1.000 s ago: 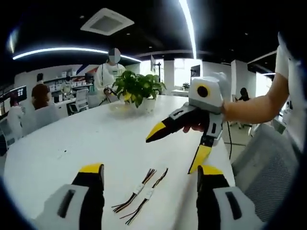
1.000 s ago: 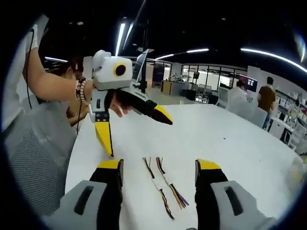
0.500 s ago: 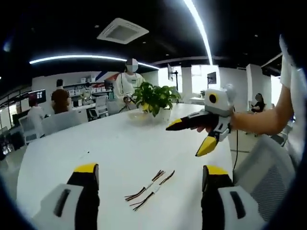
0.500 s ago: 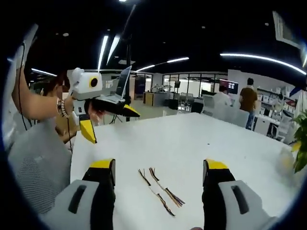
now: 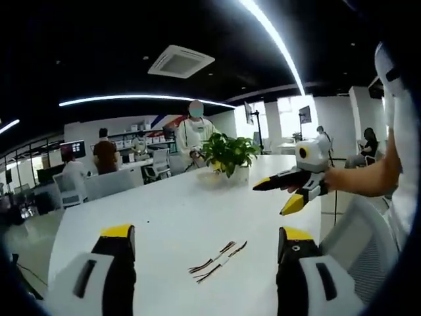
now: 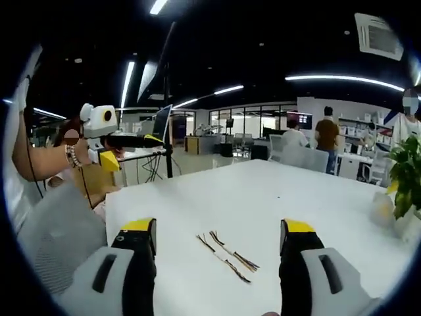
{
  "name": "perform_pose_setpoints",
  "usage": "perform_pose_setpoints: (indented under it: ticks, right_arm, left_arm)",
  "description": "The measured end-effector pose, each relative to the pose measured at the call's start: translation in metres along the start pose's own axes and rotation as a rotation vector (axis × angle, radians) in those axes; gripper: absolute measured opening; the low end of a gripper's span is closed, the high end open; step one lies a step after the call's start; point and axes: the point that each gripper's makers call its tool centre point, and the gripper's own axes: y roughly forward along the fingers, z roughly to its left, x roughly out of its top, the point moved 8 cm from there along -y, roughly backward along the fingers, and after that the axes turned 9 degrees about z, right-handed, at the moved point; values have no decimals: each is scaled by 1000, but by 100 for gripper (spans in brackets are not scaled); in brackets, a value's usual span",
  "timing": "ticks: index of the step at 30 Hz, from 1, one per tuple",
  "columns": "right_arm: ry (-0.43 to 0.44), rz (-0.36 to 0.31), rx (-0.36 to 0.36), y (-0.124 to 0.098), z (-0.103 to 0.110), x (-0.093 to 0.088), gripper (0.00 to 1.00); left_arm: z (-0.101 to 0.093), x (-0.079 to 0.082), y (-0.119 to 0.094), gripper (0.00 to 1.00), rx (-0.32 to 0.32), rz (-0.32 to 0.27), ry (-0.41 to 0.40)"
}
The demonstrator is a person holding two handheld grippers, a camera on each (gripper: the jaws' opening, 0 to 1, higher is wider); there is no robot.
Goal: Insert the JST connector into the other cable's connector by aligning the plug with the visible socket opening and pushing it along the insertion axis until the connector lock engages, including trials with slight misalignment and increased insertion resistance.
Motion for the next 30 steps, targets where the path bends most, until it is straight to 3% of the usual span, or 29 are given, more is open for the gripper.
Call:
perform_pose_setpoints:
  ticks: [7,14,17,21,30]
  right_arm:
    - [-3,9,-18,-17,10,-6,74]
    - [17,16,-42,-30,14,-18,74]
    - [23,32,-51,-34,13,-25,74]
    - [28,42,-69,-43,13,-31,74]
    - [76,67,-100,-62,13,-52,73]
  left_arm:
    - [-4,-6,-35,89,80,-5,-5]
    - [-6,-27,-62,89,158,11,-39]
    - [-7,-36,-70,87,174,-4,-90]
    - [-10,-45,-76,87,202,-1,-98]
    - [-19,-70,-80,86,212,60,-133]
